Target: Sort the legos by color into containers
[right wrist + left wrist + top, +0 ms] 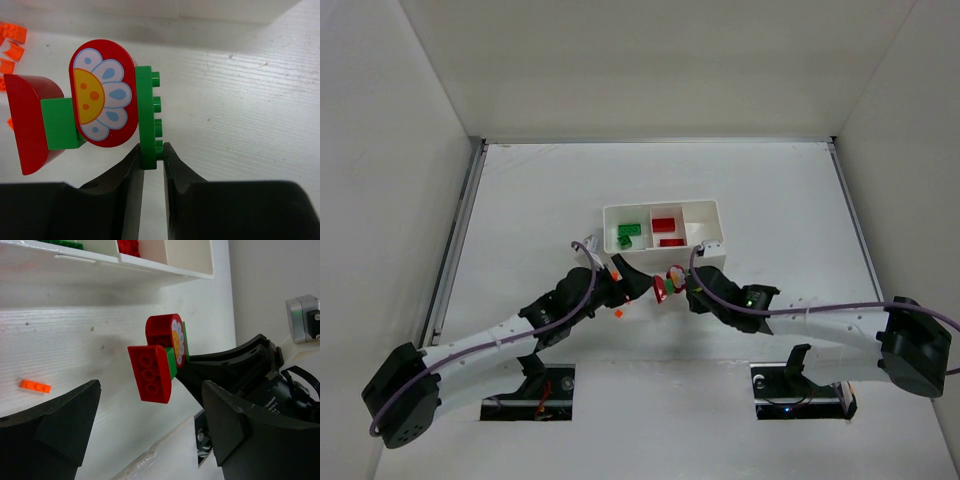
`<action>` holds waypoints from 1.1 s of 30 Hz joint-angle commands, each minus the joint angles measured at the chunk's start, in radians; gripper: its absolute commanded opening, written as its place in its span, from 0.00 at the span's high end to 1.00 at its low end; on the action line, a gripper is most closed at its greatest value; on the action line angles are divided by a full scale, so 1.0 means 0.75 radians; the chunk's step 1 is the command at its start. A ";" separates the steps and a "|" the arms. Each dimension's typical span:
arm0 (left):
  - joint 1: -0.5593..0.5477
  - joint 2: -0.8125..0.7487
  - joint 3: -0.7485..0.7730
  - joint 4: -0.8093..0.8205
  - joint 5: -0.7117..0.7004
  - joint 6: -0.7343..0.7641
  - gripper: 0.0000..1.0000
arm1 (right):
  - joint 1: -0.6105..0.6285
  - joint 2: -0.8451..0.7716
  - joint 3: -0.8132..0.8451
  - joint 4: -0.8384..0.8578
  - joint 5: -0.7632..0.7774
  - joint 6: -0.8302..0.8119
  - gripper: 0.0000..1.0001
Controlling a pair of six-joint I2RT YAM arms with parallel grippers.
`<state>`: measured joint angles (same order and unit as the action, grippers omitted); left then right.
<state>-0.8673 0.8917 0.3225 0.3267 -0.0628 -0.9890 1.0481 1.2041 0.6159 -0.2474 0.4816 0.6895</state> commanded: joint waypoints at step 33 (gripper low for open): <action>-0.113 0.245 -0.001 0.421 -0.160 -0.072 0.57 | 0.135 0.002 0.179 0.078 -0.033 0.036 0.81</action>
<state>-0.9474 1.0851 0.3183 0.5770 -0.1474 -1.0351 1.1416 1.2133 0.7136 -0.2340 0.4377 0.6991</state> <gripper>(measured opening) 0.458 0.246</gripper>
